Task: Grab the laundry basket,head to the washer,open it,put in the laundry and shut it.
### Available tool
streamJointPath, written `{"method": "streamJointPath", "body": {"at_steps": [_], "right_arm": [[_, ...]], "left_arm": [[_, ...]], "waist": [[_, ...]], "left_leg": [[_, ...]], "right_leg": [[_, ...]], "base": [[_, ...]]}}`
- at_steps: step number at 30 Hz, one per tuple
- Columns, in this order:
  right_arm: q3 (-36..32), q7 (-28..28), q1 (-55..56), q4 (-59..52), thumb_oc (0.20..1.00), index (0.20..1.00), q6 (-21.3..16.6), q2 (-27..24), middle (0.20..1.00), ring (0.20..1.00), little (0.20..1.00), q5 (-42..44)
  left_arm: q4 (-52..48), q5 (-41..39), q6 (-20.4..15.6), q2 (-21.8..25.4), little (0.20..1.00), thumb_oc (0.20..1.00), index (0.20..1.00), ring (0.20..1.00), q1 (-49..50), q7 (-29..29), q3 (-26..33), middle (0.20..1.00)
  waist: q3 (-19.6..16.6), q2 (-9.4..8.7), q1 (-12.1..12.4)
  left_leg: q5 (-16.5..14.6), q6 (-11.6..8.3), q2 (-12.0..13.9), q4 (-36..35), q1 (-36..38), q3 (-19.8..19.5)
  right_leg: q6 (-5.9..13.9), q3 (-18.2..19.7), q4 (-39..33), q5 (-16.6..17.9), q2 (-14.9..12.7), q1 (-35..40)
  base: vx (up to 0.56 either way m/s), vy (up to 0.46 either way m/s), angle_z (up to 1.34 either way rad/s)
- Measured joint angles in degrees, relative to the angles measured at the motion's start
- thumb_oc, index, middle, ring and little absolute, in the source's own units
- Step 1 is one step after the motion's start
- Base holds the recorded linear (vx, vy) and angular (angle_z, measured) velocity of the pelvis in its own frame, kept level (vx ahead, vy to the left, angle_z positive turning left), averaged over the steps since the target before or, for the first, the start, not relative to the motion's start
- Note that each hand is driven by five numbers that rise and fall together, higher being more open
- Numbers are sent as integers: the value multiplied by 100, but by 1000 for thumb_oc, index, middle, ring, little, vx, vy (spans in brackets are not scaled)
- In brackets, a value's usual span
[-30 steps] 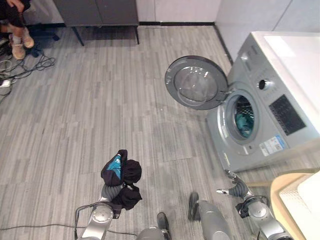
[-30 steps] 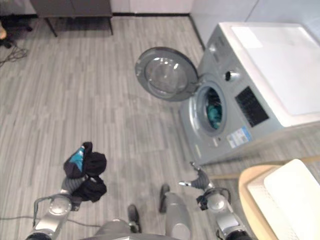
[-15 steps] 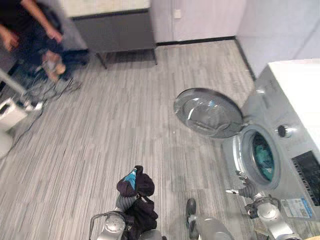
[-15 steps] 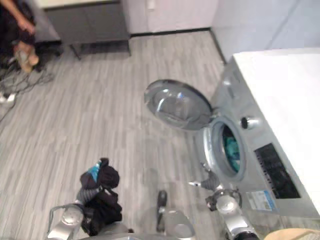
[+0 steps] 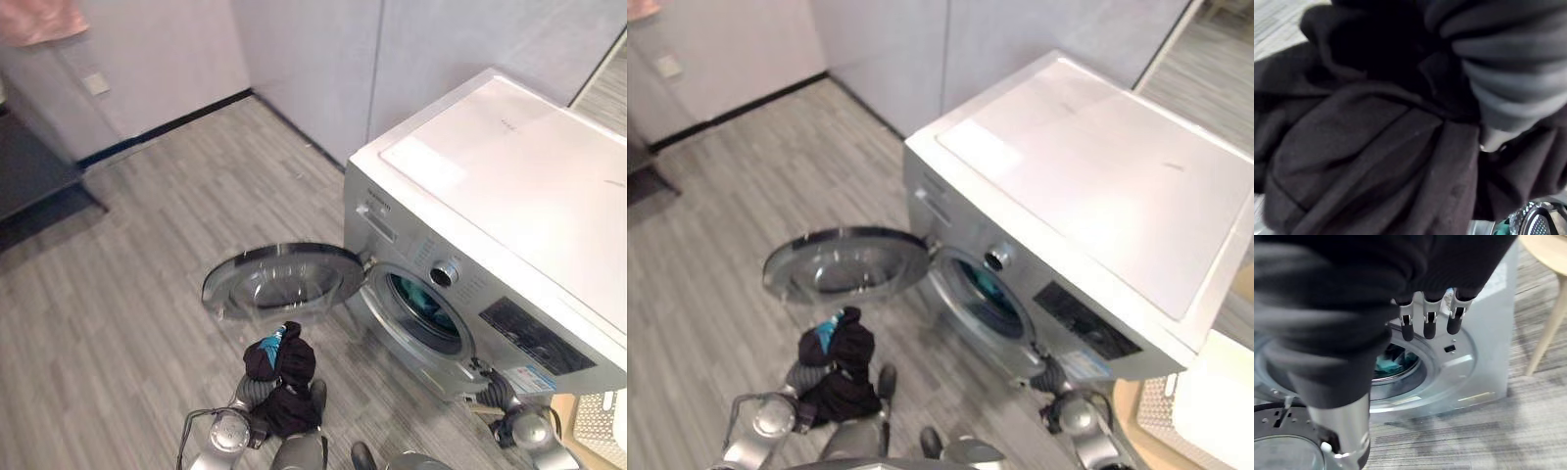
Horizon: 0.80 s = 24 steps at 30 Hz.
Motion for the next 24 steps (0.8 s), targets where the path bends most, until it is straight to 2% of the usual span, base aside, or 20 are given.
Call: {"method": "streamJointPath", "body": {"at_steps": [1, 2, 4, 5, 6, 8, 9, 10, 11, 12, 14, 15, 16, 18, 20, 23, 24], "right_arm": [[5, 7, -1, -87, 1000, 1000, -13, 4, 1000, 1000, 1000, 0], [0, 8, 6, -118, 1000, 1000, -18, 8, 1000, 1000, 1000, 0], [73, 39, -145, -129, 1000, 1000, -4, 104, 1000, 1000, 1000, 0], [131, 107, -496, -208, 1000, 1000, -14, 305, 1000, 1000, 1000, -14], [137, 106, -577, -327, 1000, 1000, -36, 362, 1000, 1000, 1000, -14], [188, 107, -601, -376, 1000, 1000, -35, 361, 1000, 1000, 1000, -18], [228, 99, -601, -366, 1000, 1000, -24, 361, 1000, 1000, 1000, -19], [322, 114, -629, -358, 1000, 1000, -30, 398, 1000, 1000, 1000, -21], [303, 113, -598, -396, 1000, 1000, -31, 418, 1000, 1000, 1000, -21], [245, 106, -568, -442, 1000, 1000, -32, 424, 1000, 1000, 1000, -21], [171, 103, -355, -481, 1000, 1000, -16, 381, 1000, 1000, 1000, -21], [103, 108, -245, -488, 1000, 1000, -9, 393, 1000, 1000, 1000, -20], [-4, 93, -77, -478, 1000, 1000, 19, 385, 1000, 1000, 1000, -17], [-33, 88, -21, -398, 1000, 1000, 24, 297, 1000, 1000, 1000, -15], [-118, 78, -96, -371, 1000, 1000, 46, 270, 1000, 1000, 1000, -11], [-139, 62, -278, -374, 1000, 1000, 43, 119, 1000, 1000, 1000, 0], [-183, -30, -377, -323, 1000, 1000, 17, 7, 1000, 1000, 1000, 54]], "left_arm": [[0, 18, 4, 54, 200, 200, 200, 200, -51, -5, -68, 200], [-5, 20, 6, 114, 200, 200, 200, 200, -197, -14, -142, 200], [-31, 22, 4, 201, 200, 200, 200, 200, -519, 27, -153, 200], [-27, 21, 5, 323, 200, 200, 200, 200, -702, 83, -84, 200], [-10, 21, 6, 390, 200, 200, 200, 200, -748, 74, -67, 200], [-64, 21, -31, 412, 200, 200, 200, 200, -884, 79, -51, 200], [-80, 16, -33, 388, 200, 200, 200, 200, -926, 88, -42, 200], [-187, 12, -32, 381, 200, 200, 200, 200, -822, 93, 19, 200], [-265, 10, -36, 375, 200, 200, 200, 200, -736, 105, 79, 200], [-296, 9, -37, 366, 200, 200, 200, 200, -651, 127, 98, 200], [-282, 8, -35, 344, 200, 200, 200, 200, -584, 143, 102, 200], [-273, 6, -35, 326, 200, 200, 200, 200, -542, 152, 148, 200], [-239, -10, -33, 249, 200, 200, 200, 200, -454, 176, 263, 200], [-195, -44, -30, 200, 200, 200, 200, 200, -382, 218, 276, 200], [-183, -64, -16, 180, 200, 200, 200, 200, -310, 260, 292, 200], [-160, -100, -8, 126, 200, 200, 200, 200, -310, 275, 285, 200], [-153, -103, -27, 79, 200, 200, 200, 200, -442, 300, 221, 200]], "waist": [[9, -9, -31], [11, -27, -81], [35, -57, -149], [102, -61, 66], [133, -40, 76], [152, -54, 46], [150, -69, 21], [126, -123, 187], [119, -118, 260], [96, -155, 288], [93, -148, 163], [90, -153, 118], [79, -138, 111], [62, -43, 73], [44, 2, 148], [45, 59, 160], [46, 46, 183]], "left_leg": [[-29, 185, -67, -102, 141, 305], [-65, 276, -166, -104, 199, 609], [-214, 473, -271, -117, 274, 1160], [-339, 505, -131, -243, 473, 2069], [-351, 490, -125, -219, 518, 2136], [-479, 403, -99, -253, 689, 1892], [-547, 404, -77, -272, 743, 2080], [-672, 322, -16, -303, 933, 2602], [-795, 246, 0, -244, 965, 2794], [-914, 198, 26, -137, 965, 2913], [-922, 208, 59, -59, 944, 2851], [-902, 178, 83, -33, 942, 2845], [-892, 104, 147, 57, 943, 2881], [-909, -19, 321, 248, 878, 2901], [-913, -11, 525, 612, 734, 2893], [-917, -7, 701, 1257, 559, 2404], [-1155, -275, 603, 1486, 206, 1504]], "right_leg": [[351, -184, 430, -230, -121, -187], [552, -311, 709, -416, -290, -356], [667, -539, 894, -509, -590, -570], [758, -1665, 1208, -466, -1101, -1085], [821, -2188, 1154, -428, -1361, -1167], [868, -2704, 834, -398, -1623, -1117], [893, -3271, 741, -379, -1809, -1050], [917, -4508, 798, -334, -2233, -1045], [912, -4847, 795, -329, -2388, -1057], [914, -4980, 779, -325, -2492, -1059], [969, -4614, 669, -282, -2356, -1040], [968, -4268, 642, -282, -2214, -1052], [920, -3862, 462, -53, -2012, -1007], [856, -3859, 422, 122, -1844, -1009], [704, -3748, 328, 209, -1721, -1024], [490, -3521, 221, 264, -1510, -900], [419, -3303, 77, 302, -1500, -893]], "base": [[106, 167, -147], [126, 177, -130], [108, 128, -196], [47, 63, -270], [37, 49, -249], [101, 19, -94], [129, -69, -138], [52, -72, -154], [66, -121, -175], [64, -156, -93], [60, -178, -19], [4, -182, 21], [2, -150, 12], [7, -86, -5], [-23, -8, -42], [5, 61, -55], [77, 102, -47]]}}
